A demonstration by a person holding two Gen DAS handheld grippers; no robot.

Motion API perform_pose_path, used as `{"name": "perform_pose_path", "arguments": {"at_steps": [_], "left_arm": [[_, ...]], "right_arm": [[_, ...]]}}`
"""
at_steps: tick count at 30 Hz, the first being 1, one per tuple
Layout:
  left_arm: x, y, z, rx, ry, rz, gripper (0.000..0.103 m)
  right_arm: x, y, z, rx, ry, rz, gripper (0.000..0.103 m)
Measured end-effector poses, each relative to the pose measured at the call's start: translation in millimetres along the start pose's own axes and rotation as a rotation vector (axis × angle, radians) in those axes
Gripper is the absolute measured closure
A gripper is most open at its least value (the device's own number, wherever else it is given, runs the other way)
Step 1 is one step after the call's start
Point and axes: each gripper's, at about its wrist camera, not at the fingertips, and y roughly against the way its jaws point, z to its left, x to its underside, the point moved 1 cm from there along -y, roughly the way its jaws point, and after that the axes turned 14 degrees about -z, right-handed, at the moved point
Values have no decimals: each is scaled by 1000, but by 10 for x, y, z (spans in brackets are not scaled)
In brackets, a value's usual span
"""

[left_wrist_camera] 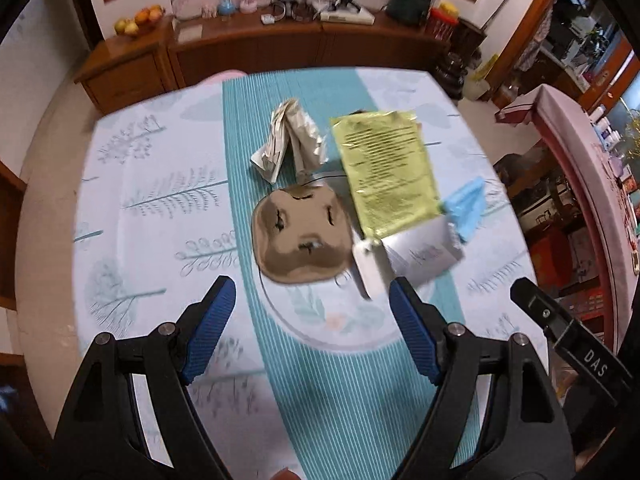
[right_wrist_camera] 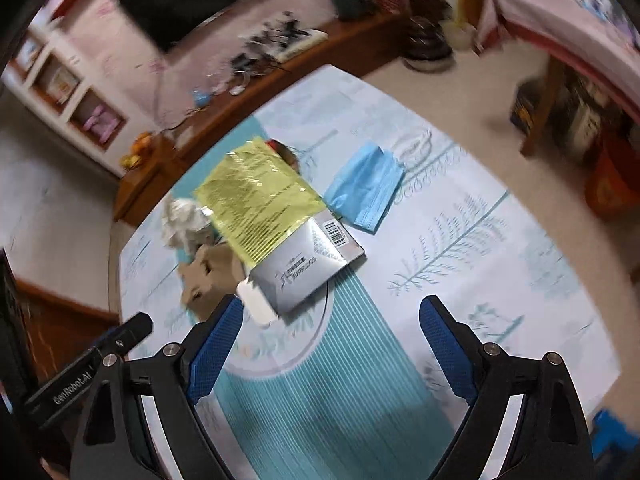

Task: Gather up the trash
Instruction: 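Grasp the tan pulp tray with the left tool while the right tool grasps the silver earplug box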

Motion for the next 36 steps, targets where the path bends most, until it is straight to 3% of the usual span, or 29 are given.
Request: {"name": "perform_pose_path", "arguments": {"at_steps": [6, 10, 15, 19, 21, 28, 30, 33, 36], "left_arm": [[-75, -792, 100, -23, 43, 79, 26], [-65, -1119, 151, -61, 60, 105, 26], [-63, -1352, 233, -47, 97, 134, 26], [-46, -1430, 281, -34, 96, 137, 29], [-32, -1437, 297, -19, 89, 136, 40], [104, -1343, 454, -36, 64, 130, 40], [155, -1302, 515, -35, 69, 135, 40], [194, -1237, 543, -35, 72, 145, 40], [279, -1171, 541, -31, 58, 158, 40]], "right_arm": [[43, -525, -29, 95, -139, 46, 8], [67, -782, -2, 136, -171, 79, 7], [109, -1100, 101, 174, -204, 124, 7], [127, -1295, 224, 193, -229, 143, 6], [142, -1388, 288, 221, -235, 157, 6], [161, -1684, 571, 364, -147, 195, 6], [177, -1742, 664, 408, -104, 208, 9], [189, -1743, 809, 425, -46, 192, 28], [248, -1732, 894, 422, -10, 212, 29]]}}
